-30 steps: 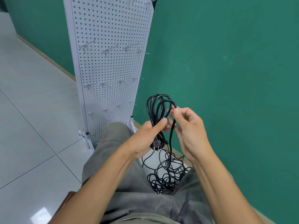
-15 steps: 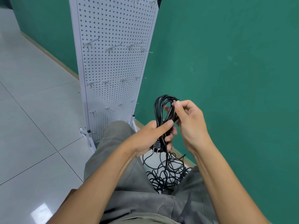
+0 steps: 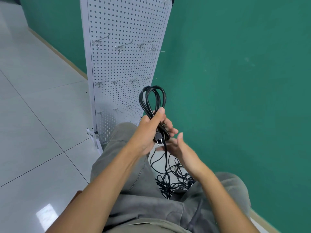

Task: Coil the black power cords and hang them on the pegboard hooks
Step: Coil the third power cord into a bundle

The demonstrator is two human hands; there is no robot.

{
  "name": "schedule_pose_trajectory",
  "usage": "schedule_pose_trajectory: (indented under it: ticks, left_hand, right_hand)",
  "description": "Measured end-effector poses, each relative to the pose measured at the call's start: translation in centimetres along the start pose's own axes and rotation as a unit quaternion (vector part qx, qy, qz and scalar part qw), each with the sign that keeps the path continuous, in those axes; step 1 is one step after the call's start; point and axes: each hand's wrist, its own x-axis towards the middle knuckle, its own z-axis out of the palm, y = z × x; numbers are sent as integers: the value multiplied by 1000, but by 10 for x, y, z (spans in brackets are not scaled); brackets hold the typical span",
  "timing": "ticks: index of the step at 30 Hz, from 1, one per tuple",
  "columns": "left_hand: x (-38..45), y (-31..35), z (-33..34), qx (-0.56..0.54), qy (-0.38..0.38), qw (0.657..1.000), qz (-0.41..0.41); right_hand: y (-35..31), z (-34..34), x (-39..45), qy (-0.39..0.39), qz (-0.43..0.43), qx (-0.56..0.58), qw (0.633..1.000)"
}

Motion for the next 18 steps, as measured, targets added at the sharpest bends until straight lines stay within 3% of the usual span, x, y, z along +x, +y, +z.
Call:
schedule_pose_trajectory:
  ticks: [4, 7, 18]
  left_hand:
    - [6, 6, -13, -76, 53, 996, -6]
    - [10, 4, -20, -101, 71, 992, 5]
    - [18, -3, -36, -26, 139, 989, -36]
  right_hand:
    - [23, 2, -2, -25, 23, -87, 996]
    - [26, 3, 1, 14, -18, -123, 992]
    - [-31, -20, -16, 148, -133, -34, 979]
